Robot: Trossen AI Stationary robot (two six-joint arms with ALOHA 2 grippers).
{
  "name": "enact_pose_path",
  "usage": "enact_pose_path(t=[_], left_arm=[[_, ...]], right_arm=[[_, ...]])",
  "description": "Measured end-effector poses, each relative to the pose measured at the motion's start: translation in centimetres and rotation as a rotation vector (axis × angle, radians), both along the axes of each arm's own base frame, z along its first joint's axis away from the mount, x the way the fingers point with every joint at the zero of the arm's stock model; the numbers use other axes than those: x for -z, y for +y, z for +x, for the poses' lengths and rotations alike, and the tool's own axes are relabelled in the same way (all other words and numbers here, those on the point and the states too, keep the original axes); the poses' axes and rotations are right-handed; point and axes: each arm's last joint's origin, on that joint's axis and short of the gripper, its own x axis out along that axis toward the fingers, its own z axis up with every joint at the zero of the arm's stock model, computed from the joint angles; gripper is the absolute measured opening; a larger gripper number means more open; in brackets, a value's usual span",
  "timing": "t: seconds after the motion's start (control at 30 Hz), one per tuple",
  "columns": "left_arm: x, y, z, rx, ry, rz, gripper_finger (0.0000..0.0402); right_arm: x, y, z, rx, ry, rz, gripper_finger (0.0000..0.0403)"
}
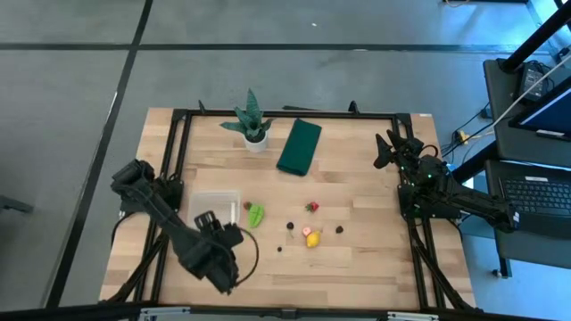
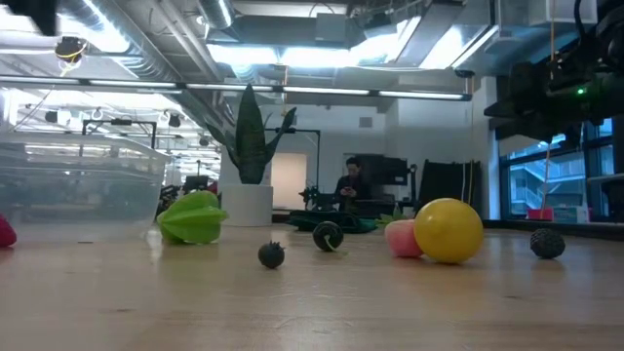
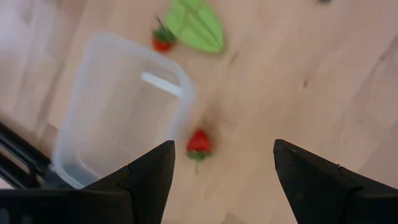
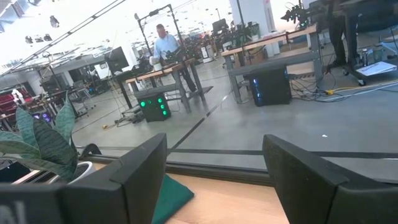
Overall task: Pick and placing Produce into tupperware
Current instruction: Put the bottom strawberry into the transparent bin
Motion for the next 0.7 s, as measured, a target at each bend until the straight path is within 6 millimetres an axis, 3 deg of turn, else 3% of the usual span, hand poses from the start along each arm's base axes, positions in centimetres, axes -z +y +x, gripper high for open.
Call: enact_pose_path(t=[0.3, 0.47, 0.7], left_arm=[[1.2, -2.9, -2.0, -0.179, -0.075, -0.02, 0.0263], [2.3, -3.2, -2.5, -0.228, -0.093, -0.019, 0.0263], [5.7, -2.6, -2.9, -0.226, -0.075, 0.011, 0.0263]], right_arm=[[0.0, 0.0, 0.0, 0.0, 0.001, -0.001, 0.0267], [0.0, 0.0, 0.0, -0.001, 0.003, -0.002, 0.0267], [0.0, 0.0, 0.0, 0.001, 0.024, -0.014, 0.0267]])
